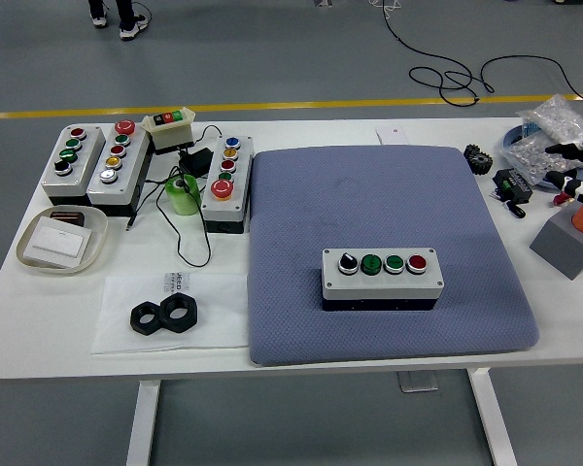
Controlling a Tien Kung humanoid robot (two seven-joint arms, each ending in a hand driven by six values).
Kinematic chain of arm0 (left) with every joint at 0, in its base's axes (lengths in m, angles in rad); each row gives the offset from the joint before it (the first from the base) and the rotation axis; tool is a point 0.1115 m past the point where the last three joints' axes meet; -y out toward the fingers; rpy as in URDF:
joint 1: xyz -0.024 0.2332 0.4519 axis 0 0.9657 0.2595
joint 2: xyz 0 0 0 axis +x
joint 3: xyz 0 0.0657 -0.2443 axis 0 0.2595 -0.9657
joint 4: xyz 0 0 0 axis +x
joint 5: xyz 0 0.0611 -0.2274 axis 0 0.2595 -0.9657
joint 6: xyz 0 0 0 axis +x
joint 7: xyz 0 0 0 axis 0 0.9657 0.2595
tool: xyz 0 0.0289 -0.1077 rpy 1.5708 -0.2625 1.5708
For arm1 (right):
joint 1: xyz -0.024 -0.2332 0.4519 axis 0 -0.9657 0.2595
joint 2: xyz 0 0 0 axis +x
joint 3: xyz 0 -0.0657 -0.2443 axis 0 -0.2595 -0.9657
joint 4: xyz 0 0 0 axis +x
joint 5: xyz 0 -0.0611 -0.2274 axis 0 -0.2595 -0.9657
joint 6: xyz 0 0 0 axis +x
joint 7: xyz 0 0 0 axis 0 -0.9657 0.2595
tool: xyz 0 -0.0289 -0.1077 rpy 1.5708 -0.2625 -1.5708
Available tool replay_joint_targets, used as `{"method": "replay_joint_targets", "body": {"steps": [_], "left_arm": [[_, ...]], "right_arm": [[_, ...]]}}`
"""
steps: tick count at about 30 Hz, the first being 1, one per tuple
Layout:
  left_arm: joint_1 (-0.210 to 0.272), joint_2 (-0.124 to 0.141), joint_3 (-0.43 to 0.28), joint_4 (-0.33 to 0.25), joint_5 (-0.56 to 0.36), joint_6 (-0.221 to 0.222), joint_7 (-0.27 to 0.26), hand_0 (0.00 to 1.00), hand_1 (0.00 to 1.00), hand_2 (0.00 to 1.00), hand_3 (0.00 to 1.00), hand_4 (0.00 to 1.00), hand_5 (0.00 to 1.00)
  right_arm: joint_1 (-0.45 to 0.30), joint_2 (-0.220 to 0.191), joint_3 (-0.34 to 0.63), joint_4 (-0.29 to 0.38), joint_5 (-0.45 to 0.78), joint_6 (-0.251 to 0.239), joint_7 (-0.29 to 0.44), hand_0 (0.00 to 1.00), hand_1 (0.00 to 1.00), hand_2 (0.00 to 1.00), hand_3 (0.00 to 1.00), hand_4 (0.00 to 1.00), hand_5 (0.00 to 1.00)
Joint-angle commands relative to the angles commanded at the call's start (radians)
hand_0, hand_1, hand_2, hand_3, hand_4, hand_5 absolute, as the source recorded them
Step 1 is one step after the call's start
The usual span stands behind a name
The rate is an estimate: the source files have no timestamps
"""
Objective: Pick up the button,place it on the desk,press the button,press the button
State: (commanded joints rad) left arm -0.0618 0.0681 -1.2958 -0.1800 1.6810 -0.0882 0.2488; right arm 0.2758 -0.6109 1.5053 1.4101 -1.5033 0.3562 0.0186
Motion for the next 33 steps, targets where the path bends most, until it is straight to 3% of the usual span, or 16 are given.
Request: {"method": "replay_joint_targets", "body": {"steps": [9,10,15,16,20,21,22,33], "left_arm": [[-0.005,0.000,0.007,0.000,-0.013,0.002,-0.001,0.747,0.897,0.955,0.744,0.545,0.998],[-0.006,0.000,0.010,0.000,-0.017,0.002,-0.001,0.746,0.896,0.956,0.743,0.544,0.998],[-0.012,-0.002,0.011,0.000,-0.016,0.001,-0.001,0.746,0.896,0.956,0.743,0.544,0.998],[-0.015,-0.003,0.012,0.000,-0.016,0.001,-0.001,0.746,0.896,0.956,0.742,0.544,0.998],[-0.025,-0.004,0.014,0.000,-0.010,0.001,-0.001,0.746,0.896,0.956,0.742,0.544,0.998],[-0.024,-0.004,0.014,0.000,-0.011,0.002,-0.001,0.746,0.896,0.956,0.742,0.544,0.998],[-0.023,-0.004,0.015,0.000,-0.012,0.002,-0.001,0.745,0.895,0.956,0.742,0.544,0.998],[-0.028,-0.005,0.012,0.000,-0.009,0.002,0.000,0.748,0.893,0.956,0.742,0.544,0.998]], "right_arm": [[-0.034,0.057,0.041,-0.003,0.014,0.004,0.003,0.933,0.878,0.864,0.800,0.730,0.788],[-0.038,0.064,0.045,-0.002,0.010,0.004,0.002,0.931,0.874,0.857,0.795,0.714,0.723],[-0.048,0.099,0.069,0.003,-0.010,0.003,0.003,0.931,0.874,0.857,0.795,0.714,0.723],[-0.050,0.111,0.082,0.006,-0.024,0.006,0.004,0.929,0.873,0.856,0.792,0.715,0.599],[-0.067,0.166,0.167,0.024,-0.115,0.021,0.005,0.929,0.873,0.856,0.792,0.715,0.599],[-0.066,0.171,0.173,0.024,-0.119,0.024,0.008,0.929,0.873,0.856,0.792,0.715,0.599],[-0.066,0.174,0.176,0.023,-0.121,0.026,0.011,0.929,0.874,0.856,0.792,0.654,0.437],[-0.058,0.171,0.146,0.016,-0.174,0.028,0.009,0.929,0.876,0.856,0.793,0.646,0.388]]}}
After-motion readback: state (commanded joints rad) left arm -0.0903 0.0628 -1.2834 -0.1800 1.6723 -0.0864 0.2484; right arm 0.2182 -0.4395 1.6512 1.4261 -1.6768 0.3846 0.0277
